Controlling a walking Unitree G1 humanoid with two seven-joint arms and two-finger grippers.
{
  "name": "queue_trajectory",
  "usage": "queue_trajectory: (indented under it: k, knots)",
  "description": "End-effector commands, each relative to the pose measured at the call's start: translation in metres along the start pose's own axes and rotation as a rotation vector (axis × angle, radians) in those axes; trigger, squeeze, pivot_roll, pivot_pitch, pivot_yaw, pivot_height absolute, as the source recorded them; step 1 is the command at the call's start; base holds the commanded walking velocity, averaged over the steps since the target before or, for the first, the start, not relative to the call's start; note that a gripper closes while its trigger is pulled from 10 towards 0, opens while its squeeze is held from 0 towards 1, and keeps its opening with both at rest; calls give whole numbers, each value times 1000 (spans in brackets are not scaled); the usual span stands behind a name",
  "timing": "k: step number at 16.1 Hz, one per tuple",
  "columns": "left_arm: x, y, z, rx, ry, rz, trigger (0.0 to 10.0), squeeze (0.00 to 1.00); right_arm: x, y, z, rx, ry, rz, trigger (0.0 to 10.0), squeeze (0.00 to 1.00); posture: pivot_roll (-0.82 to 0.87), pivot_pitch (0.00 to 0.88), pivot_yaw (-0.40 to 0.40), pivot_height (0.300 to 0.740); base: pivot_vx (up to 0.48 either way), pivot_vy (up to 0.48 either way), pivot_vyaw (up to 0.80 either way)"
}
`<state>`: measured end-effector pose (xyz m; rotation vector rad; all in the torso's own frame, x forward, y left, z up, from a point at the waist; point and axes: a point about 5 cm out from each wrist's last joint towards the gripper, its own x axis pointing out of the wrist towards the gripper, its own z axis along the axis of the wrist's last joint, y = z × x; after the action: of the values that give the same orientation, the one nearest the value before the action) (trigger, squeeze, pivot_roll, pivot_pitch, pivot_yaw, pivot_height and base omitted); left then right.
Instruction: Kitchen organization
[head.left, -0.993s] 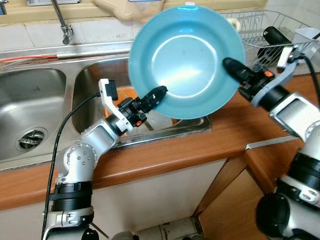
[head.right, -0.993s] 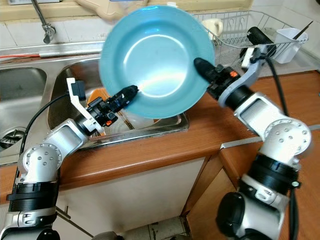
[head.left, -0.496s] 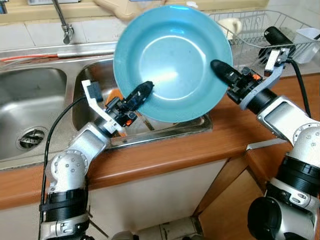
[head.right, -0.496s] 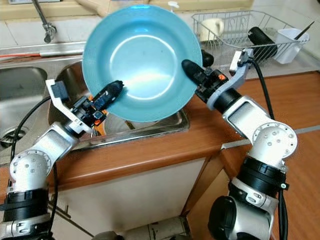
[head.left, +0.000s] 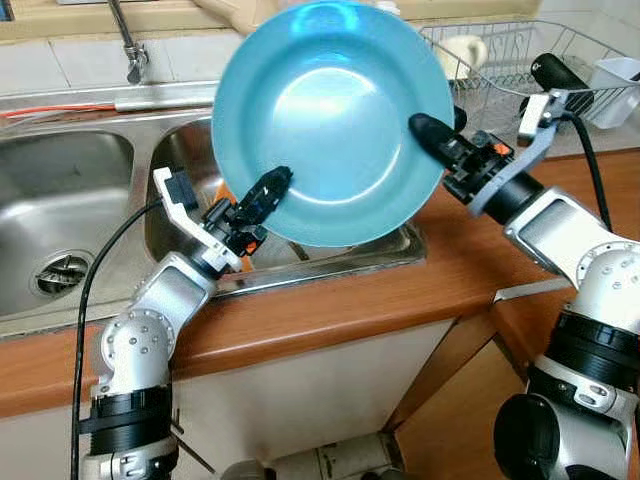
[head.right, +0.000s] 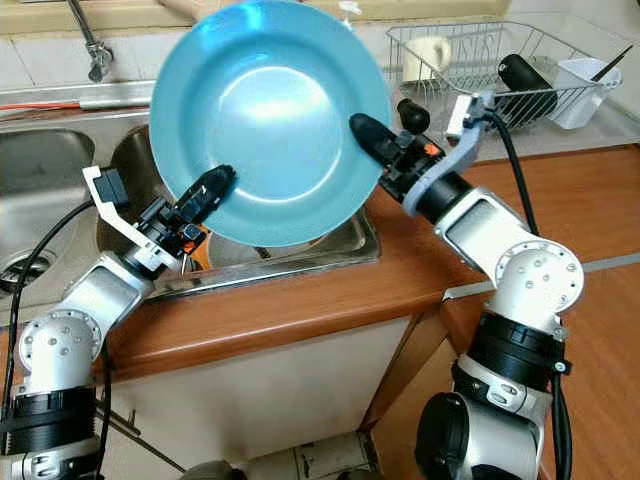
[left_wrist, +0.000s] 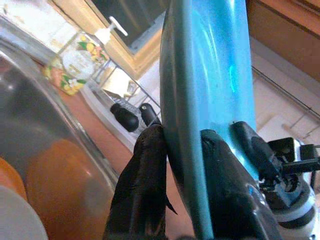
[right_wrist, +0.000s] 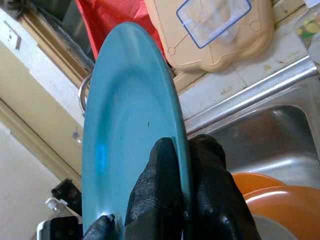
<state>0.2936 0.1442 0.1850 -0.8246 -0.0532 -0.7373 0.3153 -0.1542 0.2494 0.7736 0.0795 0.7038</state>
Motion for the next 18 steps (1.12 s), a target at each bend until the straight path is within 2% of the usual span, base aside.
queue_trajectory:
  k: [1,2,3,4,5,6,8,9,14,16,18]
  knots:
    - [1,-6,9,44,-37,-17,0,0,-1,1,2,-28,0,-10,7882,0,-41,0,-26,740,0,0,0]
    - [1,-5,9,53,-41,-6,0,0,-1,1,-1,-47,7,-19,10000,0,-40,0,-26,740,0,0,0]
    - [2,-5,11,59,-48,2,0,0,0,1,-2,-65,9,-25,10000,0,-40,0,-26,740,0,0,0]
    - [3,-4,13,61,-65,9,0,0,1,1,-2,-68,2,-19,10000,592,-40,0,-26,740,0,0,0]
    - [3,-4,14,61,-69,10,0,0,1,1,-2,-67,1,-16,10000,592,-40,0,-24,740,0,0,0]
    - [4,-4,17,63,-82,16,0,0,-1,0,-1,-61,-7,-21,10000,1000,-41,0,-23,740,0,0,0]
    - [3,0,22,59,-115,46,0,0,-3,-6,2,-104,-16,-75,10000,1000,-39,0,-18,740,0,0,0]
    - [2,3,26,58,-135,72,0,0,-6,-8,2,-131,-2,-84,10000,0,-37,0,-15,740,0,0,0]
    - [2,12,38,84,-178,149,0,0,-16,-9,1,-268,79,-73,10000,0,-36,0,-7,740,0,0,0]
    - [4,25,39,142,-146,264,0,0,-22,-10,-5,-418,182,-87,10000,0,-37,0,-6,740,0,0,0]
    - [8,34,40,200,-99,357,0,0,-22,-8,-15,-635,308,-103,10000,0,-39,0,-4,740,0,0,0]
